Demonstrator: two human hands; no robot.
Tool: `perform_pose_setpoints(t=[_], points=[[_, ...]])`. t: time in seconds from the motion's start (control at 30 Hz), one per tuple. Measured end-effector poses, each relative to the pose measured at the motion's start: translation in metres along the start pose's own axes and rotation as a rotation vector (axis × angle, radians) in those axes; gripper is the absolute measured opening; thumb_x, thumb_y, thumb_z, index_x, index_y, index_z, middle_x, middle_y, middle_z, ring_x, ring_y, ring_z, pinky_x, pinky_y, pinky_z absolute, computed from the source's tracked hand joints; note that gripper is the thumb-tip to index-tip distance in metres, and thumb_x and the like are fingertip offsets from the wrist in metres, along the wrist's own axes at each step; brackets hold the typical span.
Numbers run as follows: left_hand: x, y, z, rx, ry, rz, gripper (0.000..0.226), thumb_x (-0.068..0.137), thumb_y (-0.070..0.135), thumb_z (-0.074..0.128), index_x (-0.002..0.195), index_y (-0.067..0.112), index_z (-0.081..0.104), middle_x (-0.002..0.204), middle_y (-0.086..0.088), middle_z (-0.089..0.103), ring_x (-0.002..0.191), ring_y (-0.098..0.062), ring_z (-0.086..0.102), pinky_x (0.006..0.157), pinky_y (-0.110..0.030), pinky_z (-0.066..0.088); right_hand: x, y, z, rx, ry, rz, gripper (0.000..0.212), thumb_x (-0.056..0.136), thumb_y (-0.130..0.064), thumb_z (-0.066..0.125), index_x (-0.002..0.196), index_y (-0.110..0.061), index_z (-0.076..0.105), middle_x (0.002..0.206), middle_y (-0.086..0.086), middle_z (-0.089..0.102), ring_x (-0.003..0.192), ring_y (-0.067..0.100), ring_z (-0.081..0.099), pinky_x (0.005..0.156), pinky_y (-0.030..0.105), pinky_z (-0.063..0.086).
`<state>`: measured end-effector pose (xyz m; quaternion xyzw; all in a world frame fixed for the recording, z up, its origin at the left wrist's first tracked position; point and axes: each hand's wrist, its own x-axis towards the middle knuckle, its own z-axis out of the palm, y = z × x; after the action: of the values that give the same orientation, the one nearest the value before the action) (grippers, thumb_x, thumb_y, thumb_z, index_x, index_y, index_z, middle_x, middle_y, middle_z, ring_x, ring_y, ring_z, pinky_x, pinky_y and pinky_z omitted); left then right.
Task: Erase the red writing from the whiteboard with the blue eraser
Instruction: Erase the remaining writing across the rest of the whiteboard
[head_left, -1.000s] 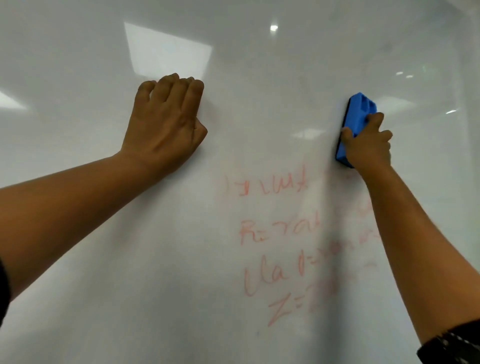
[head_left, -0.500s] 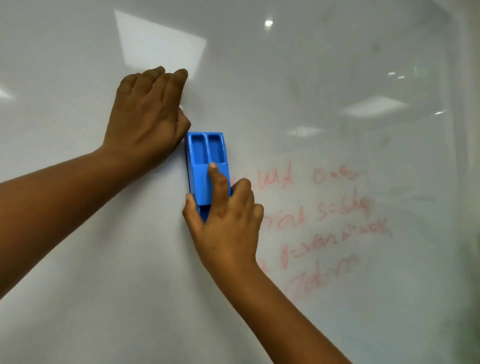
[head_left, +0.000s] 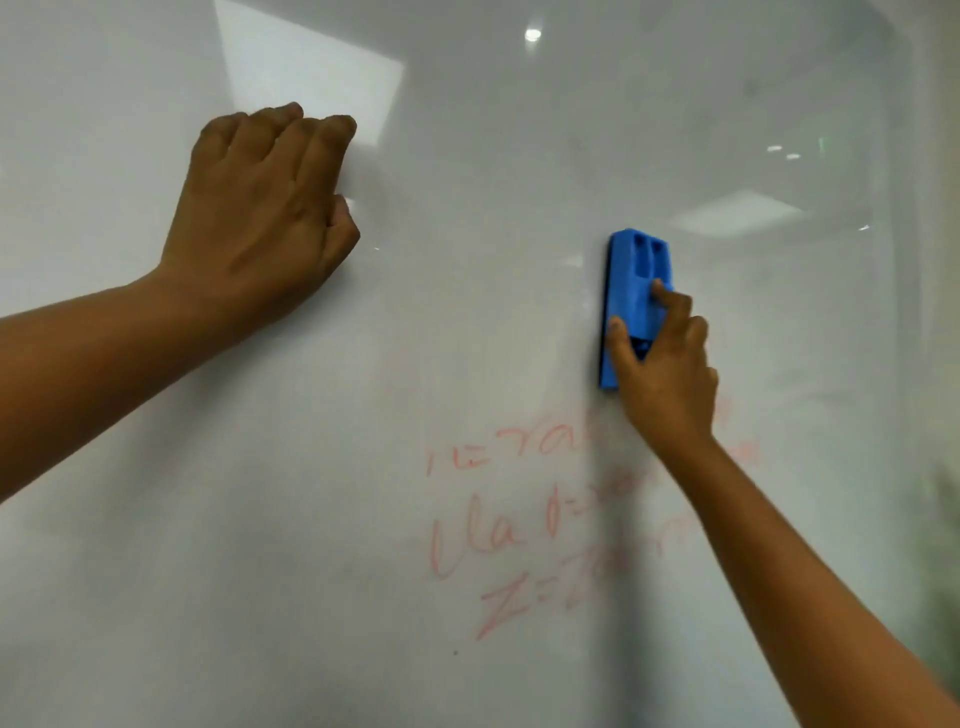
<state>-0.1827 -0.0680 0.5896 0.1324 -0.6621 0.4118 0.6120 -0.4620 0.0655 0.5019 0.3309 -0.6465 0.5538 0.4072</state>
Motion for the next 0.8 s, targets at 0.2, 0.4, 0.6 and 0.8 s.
perform_pose_setpoints(t=[0.2, 0.4, 0.6, 0.8], points=[[0.000, -0.003, 0.007, 0.022, -0.024, 0.039, 0.051, 0.088, 0.026, 0.036, 0.130, -0.003, 0.038, 0.120, -0.030, 0.051, 0.118, -0.046, 0.041, 0.098, -0.053, 0.027, 0.057, 0.088, -0.021, -0.116, -0.016, 0.228, 0.052, 0.091, -0.046, 0.046, 0.135, -0.023, 0.029, 0.124, 0.025, 0.044, 0.107, 0.044, 0.050, 0.088, 0.054, 0.038], [0.000, -0.003, 0.008, 0.036, -0.034, 0.047, 0.051, 0.089, 0.027, 0.036, 0.131, -0.003, 0.037, 0.123, -0.030, 0.049, 0.118, -0.045, 0.041, 0.098, -0.053, 0.027, 0.078, 0.113, -0.025, -0.025, -0.030, 0.445, 0.049, 0.093, -0.036, 0.047, 0.136, -0.024, 0.025, 0.127, 0.026, 0.040, 0.111, 0.045, 0.045, 0.091, 0.056, 0.043], [0.001, 0.000, 0.005, 0.051, -0.068, 0.041, 0.054, 0.088, 0.028, 0.037, 0.131, -0.003, 0.038, 0.124, -0.029, 0.049, 0.120, -0.045, 0.039, 0.099, -0.053, 0.026, 0.040, 0.068, -0.012, 0.078, 0.024, 0.432, 0.050, 0.093, -0.031, 0.049, 0.138, -0.025, 0.028, 0.132, 0.022, 0.038, 0.118, 0.041, 0.040, 0.095, 0.052, 0.038], [0.001, 0.001, 0.004, 0.051, -0.085, 0.035, 0.054, 0.087, 0.028, 0.037, 0.130, -0.004, 0.039, 0.126, -0.029, 0.048, 0.121, -0.046, 0.039, 0.100, -0.054, 0.025, -0.059, -0.049, 0.011, 0.077, 0.005, 0.098, 0.054, 0.090, -0.031, 0.054, 0.140, -0.028, 0.033, 0.128, 0.017, 0.042, 0.110, 0.036, 0.042, 0.093, 0.043, 0.033]])
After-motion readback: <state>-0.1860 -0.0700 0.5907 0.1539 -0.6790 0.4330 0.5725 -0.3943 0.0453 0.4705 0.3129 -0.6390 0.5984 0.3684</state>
